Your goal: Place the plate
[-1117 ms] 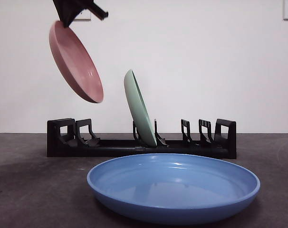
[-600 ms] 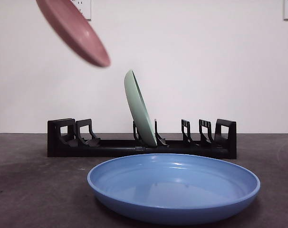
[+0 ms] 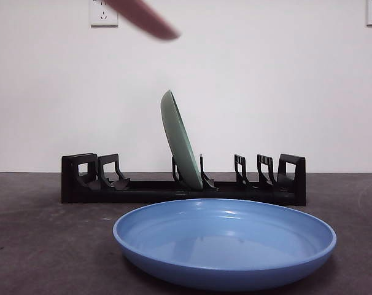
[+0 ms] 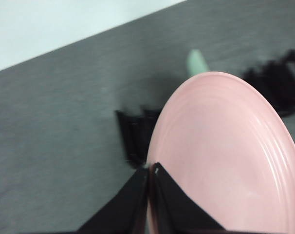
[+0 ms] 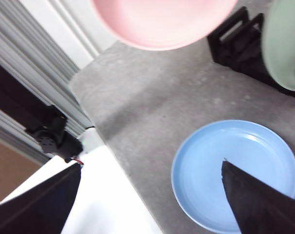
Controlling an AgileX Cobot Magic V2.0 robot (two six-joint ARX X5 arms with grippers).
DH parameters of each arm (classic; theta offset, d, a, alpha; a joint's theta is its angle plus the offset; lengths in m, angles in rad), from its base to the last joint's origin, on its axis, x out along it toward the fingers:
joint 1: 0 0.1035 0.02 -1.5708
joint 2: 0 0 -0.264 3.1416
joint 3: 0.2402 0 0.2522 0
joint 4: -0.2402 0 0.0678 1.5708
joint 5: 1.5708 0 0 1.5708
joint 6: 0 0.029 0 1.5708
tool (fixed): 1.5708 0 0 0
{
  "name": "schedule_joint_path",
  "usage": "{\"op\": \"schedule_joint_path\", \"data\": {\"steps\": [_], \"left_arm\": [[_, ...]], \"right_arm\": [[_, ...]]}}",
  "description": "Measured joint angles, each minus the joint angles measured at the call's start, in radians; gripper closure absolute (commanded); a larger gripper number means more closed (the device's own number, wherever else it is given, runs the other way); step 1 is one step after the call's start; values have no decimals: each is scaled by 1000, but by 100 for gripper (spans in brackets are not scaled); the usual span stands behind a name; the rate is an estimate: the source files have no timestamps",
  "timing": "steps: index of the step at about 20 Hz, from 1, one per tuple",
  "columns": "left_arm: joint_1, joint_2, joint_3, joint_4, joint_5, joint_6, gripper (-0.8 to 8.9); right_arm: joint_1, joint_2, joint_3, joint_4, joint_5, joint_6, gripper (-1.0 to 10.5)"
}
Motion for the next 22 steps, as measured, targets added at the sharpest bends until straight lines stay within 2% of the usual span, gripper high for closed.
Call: {"op": "schedule_joint_path", "data": {"steps": [6,11,16,22], "left_arm": [[-13,-74,-110,31,152,-11,805],[-13,-138,-290,128,292,-22,805],[-13,-219,-502,249,356,-45,805],[-6,-244,-716,426,459,-90,805]], "right_arm": [[0,-117,0,-92,134,4,482],[0,-195,0,-167,256,27,482],[0,-239,0,-197,304,63,482],[0,-247,0,-198,306,107,482]]}}
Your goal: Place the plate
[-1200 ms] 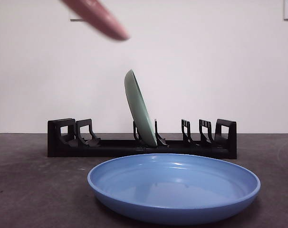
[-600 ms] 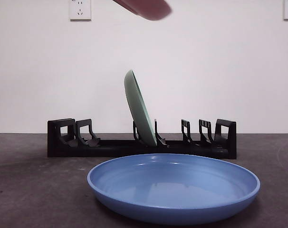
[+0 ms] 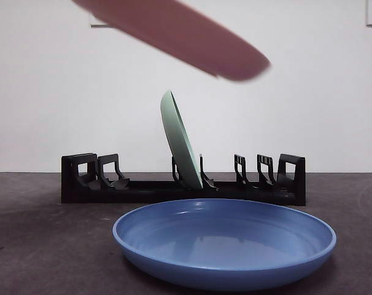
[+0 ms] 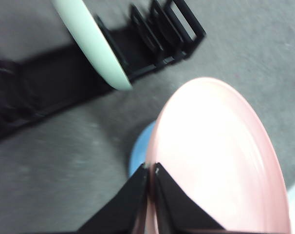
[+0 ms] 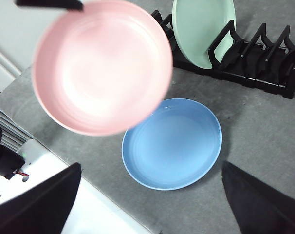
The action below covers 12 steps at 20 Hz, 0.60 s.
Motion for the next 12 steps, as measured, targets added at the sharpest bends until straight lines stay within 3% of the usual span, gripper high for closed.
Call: {"op": "schedule_joint_path", "data": {"steps": [12], "left_arm": [[6,0,-452,478,125,-125,805]], "right_arm": [[0,0,0,-1,0,66,482]]}}
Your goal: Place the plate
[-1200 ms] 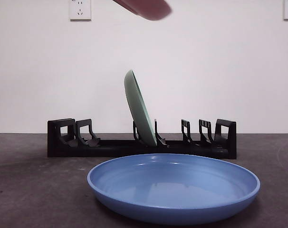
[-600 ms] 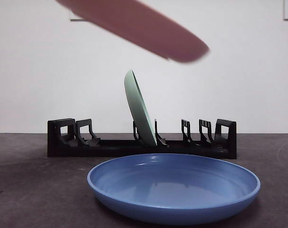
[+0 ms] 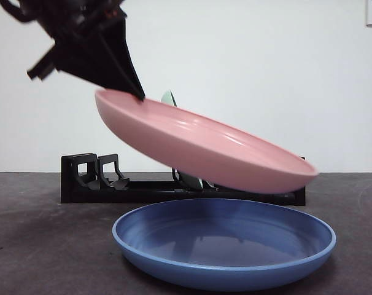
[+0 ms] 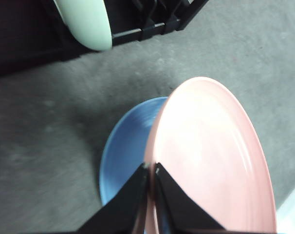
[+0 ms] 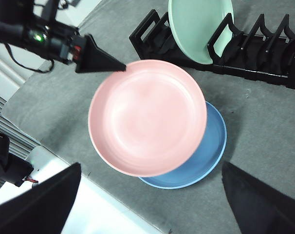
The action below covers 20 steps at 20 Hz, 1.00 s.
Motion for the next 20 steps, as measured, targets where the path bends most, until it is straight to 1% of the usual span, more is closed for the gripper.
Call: {"op": "schedule_joint_path", "data": {"steps": [3,6,10,14,18,19,20], "left_arm": [[0,1,-78,95,1,-40,805],[0,26,-122,167,6,-51,805],[0,65,-129,193,24,-58,805],[0,138,-129,217,31,-36,805],[0,156,-129,217,31,0,799],[0,157,-129,218,31,11,770],[0,157,-129,217,32,15,720]], "right_arm": [[0,0,0,0,0,11,482],[0,0,0,0,0,16,482],[0,0,0,0,0,19,482],[0,0,0,0,0,19,482],[0,0,0,0,0,22,482],[0,0,0,0,0,22,482],[0,0,0,0,0,23,482]]}}
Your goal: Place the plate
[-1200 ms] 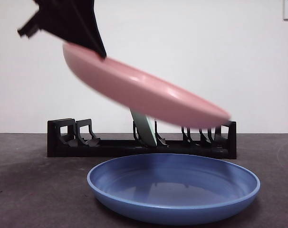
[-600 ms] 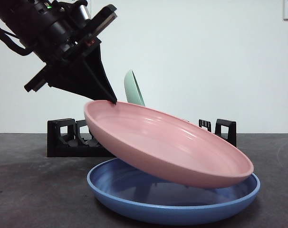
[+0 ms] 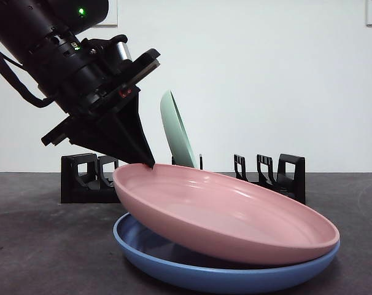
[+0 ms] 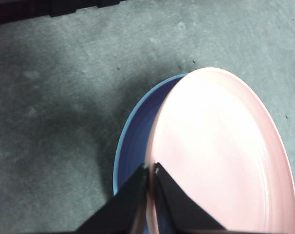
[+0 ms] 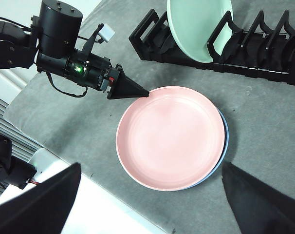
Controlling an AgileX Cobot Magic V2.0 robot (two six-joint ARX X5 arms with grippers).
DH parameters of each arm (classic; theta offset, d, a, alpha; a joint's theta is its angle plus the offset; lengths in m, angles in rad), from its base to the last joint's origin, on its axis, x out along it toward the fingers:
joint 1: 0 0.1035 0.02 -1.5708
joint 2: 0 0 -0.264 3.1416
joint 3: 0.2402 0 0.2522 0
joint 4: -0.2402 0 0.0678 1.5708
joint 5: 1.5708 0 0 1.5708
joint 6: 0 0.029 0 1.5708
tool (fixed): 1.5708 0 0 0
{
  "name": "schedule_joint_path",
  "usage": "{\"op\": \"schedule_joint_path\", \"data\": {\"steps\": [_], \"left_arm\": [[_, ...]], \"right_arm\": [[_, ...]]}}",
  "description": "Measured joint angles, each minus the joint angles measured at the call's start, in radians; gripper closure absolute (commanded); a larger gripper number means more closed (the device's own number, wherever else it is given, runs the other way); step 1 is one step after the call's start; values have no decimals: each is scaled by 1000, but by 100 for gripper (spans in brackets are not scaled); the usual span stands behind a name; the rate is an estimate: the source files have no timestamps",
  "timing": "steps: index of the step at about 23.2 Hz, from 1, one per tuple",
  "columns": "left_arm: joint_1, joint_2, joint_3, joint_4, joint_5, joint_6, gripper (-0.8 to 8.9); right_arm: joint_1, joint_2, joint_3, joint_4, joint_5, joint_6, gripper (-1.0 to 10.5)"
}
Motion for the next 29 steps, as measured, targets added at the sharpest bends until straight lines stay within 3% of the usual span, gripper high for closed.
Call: {"op": "schedule_joint_path", "data": {"steps": [2,4,9,23,29], "left_arm": [[0,0,0,0,2,2,559],[0,0,0,0,9,-1,457],[0,-64,48,-93,23,-2,442],[0,-498,147,-476,21,50,442],[0,-669,148,-593,-63,94,442]], "right_arm": [[0,0,0,0,0,0,482],[0,0,0,1,0,0,482],[0,0,0,6,0,0,482],[0,10,0,100,-3,14,483],[0,134,0,140,-74,30,482]]}}
